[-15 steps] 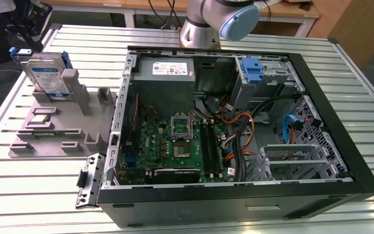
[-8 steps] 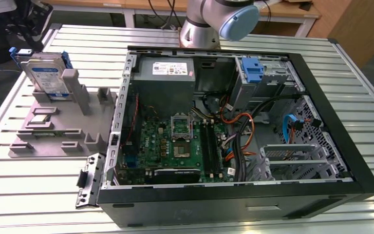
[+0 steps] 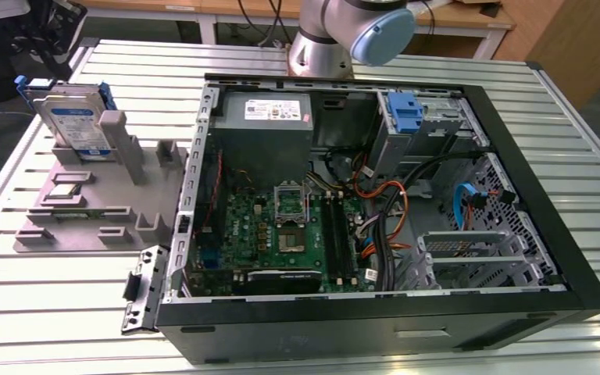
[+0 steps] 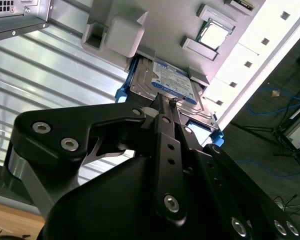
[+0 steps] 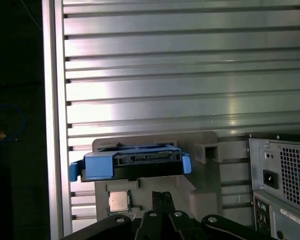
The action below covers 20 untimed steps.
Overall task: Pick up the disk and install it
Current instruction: 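Reach for the disk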
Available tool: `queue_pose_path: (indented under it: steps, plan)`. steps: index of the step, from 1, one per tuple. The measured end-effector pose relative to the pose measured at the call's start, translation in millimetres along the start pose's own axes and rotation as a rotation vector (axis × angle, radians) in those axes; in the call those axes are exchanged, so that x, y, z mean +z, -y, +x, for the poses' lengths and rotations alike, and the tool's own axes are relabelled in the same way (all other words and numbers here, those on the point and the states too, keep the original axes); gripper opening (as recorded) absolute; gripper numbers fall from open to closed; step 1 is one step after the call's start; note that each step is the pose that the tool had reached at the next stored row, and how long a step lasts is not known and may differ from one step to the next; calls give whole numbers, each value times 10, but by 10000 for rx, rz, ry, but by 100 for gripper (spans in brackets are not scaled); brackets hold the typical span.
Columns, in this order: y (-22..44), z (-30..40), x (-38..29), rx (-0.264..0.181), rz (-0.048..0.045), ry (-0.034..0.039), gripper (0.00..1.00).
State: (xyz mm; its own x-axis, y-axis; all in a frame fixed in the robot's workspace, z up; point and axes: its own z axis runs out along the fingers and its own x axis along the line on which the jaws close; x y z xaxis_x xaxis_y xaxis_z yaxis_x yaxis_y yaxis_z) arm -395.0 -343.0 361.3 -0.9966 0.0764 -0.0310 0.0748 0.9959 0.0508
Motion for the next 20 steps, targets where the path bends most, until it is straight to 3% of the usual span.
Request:
queue_pose_path:
  steps: [11, 20]
  plan:
    - [-6, 2, 1, 1, 0, 0, 10]
    - [-67, 39, 31, 0, 1, -1, 10]
